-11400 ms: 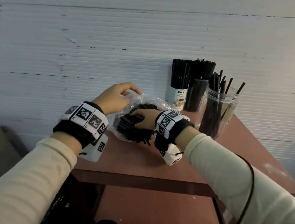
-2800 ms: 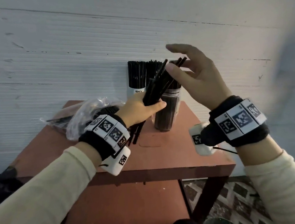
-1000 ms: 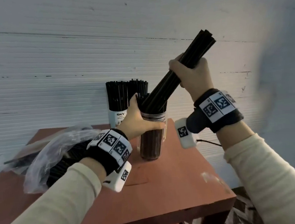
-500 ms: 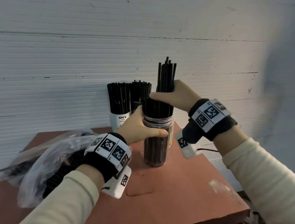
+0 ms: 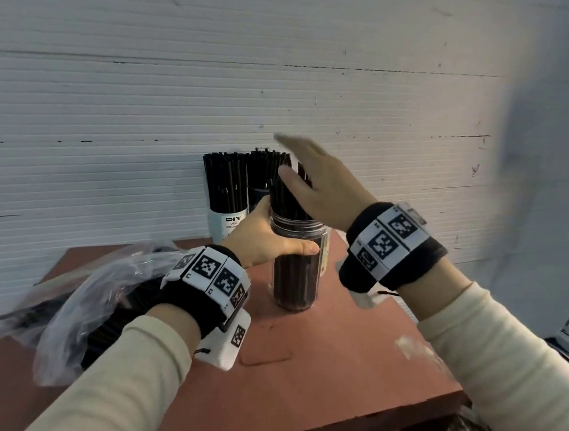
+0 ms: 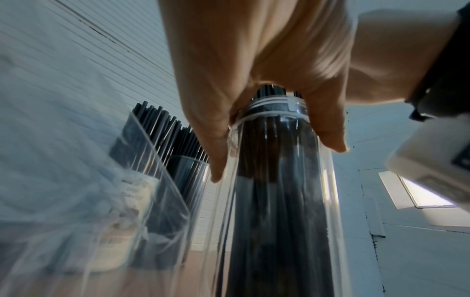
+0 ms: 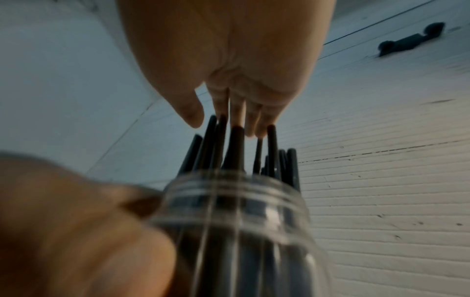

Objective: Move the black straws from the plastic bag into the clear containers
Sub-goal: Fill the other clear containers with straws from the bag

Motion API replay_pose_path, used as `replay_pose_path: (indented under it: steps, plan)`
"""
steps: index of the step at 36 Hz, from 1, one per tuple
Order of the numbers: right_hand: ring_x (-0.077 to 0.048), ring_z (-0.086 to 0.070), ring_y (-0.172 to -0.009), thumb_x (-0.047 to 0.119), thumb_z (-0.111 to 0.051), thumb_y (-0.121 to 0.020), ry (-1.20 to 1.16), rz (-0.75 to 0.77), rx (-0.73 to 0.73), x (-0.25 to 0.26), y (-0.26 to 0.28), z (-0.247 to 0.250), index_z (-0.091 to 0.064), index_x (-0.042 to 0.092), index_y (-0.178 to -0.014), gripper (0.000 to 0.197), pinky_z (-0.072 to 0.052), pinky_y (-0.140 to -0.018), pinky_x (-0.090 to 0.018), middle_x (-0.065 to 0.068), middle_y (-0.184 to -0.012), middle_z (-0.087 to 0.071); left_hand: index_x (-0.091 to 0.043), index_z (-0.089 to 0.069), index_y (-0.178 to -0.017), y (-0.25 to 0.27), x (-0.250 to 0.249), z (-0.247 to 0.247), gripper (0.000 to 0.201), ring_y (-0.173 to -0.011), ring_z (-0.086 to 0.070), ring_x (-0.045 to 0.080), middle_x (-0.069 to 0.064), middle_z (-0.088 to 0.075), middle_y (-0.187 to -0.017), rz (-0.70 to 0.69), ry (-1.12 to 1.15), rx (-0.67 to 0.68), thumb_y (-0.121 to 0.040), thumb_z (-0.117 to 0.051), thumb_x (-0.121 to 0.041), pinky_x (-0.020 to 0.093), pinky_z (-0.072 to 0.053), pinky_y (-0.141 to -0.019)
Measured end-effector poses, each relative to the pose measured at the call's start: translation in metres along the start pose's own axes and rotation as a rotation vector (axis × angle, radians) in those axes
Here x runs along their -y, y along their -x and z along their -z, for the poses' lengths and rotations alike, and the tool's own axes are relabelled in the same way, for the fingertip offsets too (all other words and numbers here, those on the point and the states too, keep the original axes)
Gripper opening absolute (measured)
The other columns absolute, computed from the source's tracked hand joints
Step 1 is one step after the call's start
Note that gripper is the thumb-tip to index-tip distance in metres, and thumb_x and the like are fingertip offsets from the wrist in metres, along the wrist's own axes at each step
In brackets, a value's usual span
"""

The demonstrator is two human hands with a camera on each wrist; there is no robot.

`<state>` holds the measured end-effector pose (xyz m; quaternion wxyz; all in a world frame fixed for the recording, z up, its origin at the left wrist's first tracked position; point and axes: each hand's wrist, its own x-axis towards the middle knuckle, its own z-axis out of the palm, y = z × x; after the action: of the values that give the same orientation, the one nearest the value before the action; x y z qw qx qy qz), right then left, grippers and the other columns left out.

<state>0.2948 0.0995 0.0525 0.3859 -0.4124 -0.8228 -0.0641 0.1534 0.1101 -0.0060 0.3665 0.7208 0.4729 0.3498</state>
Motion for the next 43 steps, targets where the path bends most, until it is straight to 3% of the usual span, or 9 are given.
replay_pose_path:
  steps: [4,9,18,24,28,30,35,39,43]
  plan:
    - [-0.016,-0.038,-0.137,0.034,-0.035,-0.103,0.067,-0.051,0.083,-0.001,0.015,-0.015,-0.038,0.014,-0.146,0.047,-0.029,-0.111,-0.026,-0.004,-0.148,-0.043,-0.027,-0.04,-0.138,0.002,-0.001,-0.001,0.09,-0.111,-0.058,0.005,-0.016,-0.06,-0.117,-0.007,0.014,-0.005,-0.064,-0.091,-0.031,0.025,-0.042,-0.096]
    - [-0.018,-0.02,-0.146,0.035,-0.038,-0.102,0.139,-0.033,-0.066,0.006,0.018,-0.014,-0.033,0.011,-0.148,0.052,-0.017,-0.118,-0.029,-0.005,-0.156,-0.028,-0.022,-0.035,-0.144,0.004,-0.001,-0.004,0.1,-0.115,-0.057,0.01,-0.009,-0.059,-0.124,-0.009,0.043,-0.014,-0.063,-0.091,-0.032,0.033,-0.045,-0.104]
    - [-0.016,-0.048,-0.122,0.03,-0.045,-0.099,0.039,0.01,-0.071,-0.002,0.017,-0.012,-0.061,0.011,-0.123,0.035,-0.04,-0.105,-0.032,-0.001,-0.133,-0.051,-0.019,-0.032,-0.145,0.006,-0.004,-0.006,0.096,-0.116,-0.058,0.011,-0.005,-0.06,-0.125,0.007,0.102,0.008,-0.068,-0.089,-0.023,0.033,-0.044,-0.105]
    - [-0.015,-0.021,-0.144,0.031,-0.044,-0.1,0.048,-0.08,-0.142,-0.013,0.014,-0.005,-0.037,0.012,-0.146,0.05,-0.015,-0.112,-0.019,0.0,-0.158,-0.023,-0.019,-0.031,-0.146,0.007,-0.005,-0.007,0.094,-0.115,-0.056,0.011,-0.005,-0.059,-0.126,0.014,0.116,0.013,-0.07,-0.087,-0.02,0.029,-0.042,-0.099]
    - [-0.019,-0.055,-0.117,0.036,-0.031,-0.104,-0.079,-0.221,0.053,-0.016,0.016,0.0,-0.06,0.011,-0.124,0.043,-0.042,-0.098,-0.024,-0.007,-0.125,-0.061,-0.014,-0.03,-0.146,0.008,-0.007,-0.006,0.095,-0.114,-0.057,0.01,-0.002,-0.058,-0.126,0.011,0.131,0.016,-0.071,-0.087,-0.015,0.024,-0.041,-0.092]
    - [-0.019,-0.058,-0.108,0.037,-0.028,-0.104,-0.071,-0.225,0.055,-0.014,0.019,0.003,-0.064,0.012,-0.117,0.045,-0.044,-0.091,-0.026,-0.005,-0.115,-0.065,-0.014,-0.029,-0.146,0.008,-0.008,-0.006,0.094,-0.113,-0.056,0.01,-0.002,-0.058,-0.127,0.008,0.124,0.014,-0.071,-0.086,-0.014,0.022,-0.041,-0.089]
    - [-0.009,-0.033,-0.139,0.036,-0.032,-0.104,-0.104,-0.129,-0.003,-0.012,0.023,0.005,-0.036,0.021,-0.147,0.046,-0.024,-0.112,-0.022,0.003,-0.151,-0.038,-0.016,-0.026,-0.148,0.01,-0.009,-0.008,0.094,-0.115,-0.054,0.009,-0.003,-0.055,-0.131,0.001,0.11,-0.002,-0.074,-0.084,-0.017,0.022,-0.039,-0.091]
    - [-0.013,-0.045,-0.13,0.036,-0.03,-0.104,-0.002,-0.098,0.146,-0.006,0.026,0.005,-0.049,0.02,-0.138,0.042,-0.033,-0.111,-0.032,0.001,-0.14,-0.052,-0.016,-0.025,-0.15,0.017,-0.01,-0.008,0.095,-0.125,-0.051,0.011,-0.009,-0.052,-0.128,0.008,0.073,-0.002,-0.076,-0.083,-0.024,0.015,-0.036,-0.092]
    - [-0.013,-0.038,-0.136,0.039,-0.032,-0.103,-0.02,-0.077,0.042,0.0,0.026,0.006,-0.045,0.019,-0.141,0.045,-0.03,-0.114,-0.032,0.002,-0.147,-0.044,-0.017,-0.011,-0.155,0.032,-0.01,0.004,0.105,-0.139,-0.033,0.01,-0.008,-0.034,-0.15,0.044,-0.032,-0.04,-0.078,-0.08,-0.035,0.014,-0.025,-0.103]
